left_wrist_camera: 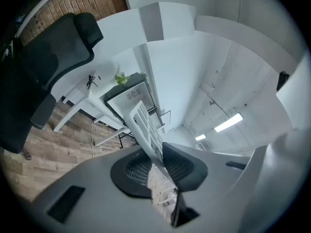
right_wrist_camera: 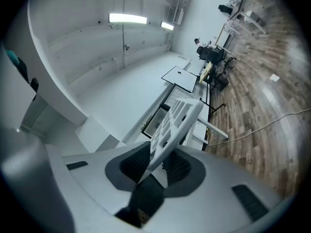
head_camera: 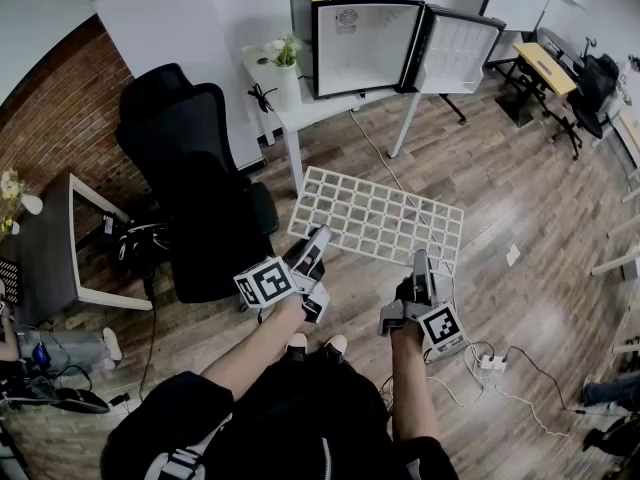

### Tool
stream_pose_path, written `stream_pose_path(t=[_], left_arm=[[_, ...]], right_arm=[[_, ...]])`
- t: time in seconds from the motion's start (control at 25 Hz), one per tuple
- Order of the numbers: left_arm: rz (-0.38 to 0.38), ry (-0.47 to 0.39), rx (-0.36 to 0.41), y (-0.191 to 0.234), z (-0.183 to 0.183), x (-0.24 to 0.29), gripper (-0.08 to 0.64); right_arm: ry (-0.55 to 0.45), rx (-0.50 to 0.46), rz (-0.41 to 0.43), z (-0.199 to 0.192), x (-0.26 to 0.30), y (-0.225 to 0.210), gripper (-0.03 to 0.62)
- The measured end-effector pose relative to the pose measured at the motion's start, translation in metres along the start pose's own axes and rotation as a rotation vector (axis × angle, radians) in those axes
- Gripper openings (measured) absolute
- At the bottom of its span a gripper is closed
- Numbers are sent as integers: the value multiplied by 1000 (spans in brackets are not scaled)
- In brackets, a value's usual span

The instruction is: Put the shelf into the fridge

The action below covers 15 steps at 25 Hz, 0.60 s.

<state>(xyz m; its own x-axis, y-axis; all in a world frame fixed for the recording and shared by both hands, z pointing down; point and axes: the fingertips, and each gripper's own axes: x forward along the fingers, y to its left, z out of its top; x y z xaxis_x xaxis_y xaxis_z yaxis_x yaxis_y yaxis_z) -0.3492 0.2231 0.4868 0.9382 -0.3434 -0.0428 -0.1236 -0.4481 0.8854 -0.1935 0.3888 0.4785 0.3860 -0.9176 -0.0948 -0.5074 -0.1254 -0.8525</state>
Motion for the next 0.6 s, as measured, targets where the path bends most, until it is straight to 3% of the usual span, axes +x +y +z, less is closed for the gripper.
stream_pose_path(t=[0.6], left_arm=[[20,1,42,-4,-14,5,77]], right_arm=[[9,32,5,12,-7,-16,86]])
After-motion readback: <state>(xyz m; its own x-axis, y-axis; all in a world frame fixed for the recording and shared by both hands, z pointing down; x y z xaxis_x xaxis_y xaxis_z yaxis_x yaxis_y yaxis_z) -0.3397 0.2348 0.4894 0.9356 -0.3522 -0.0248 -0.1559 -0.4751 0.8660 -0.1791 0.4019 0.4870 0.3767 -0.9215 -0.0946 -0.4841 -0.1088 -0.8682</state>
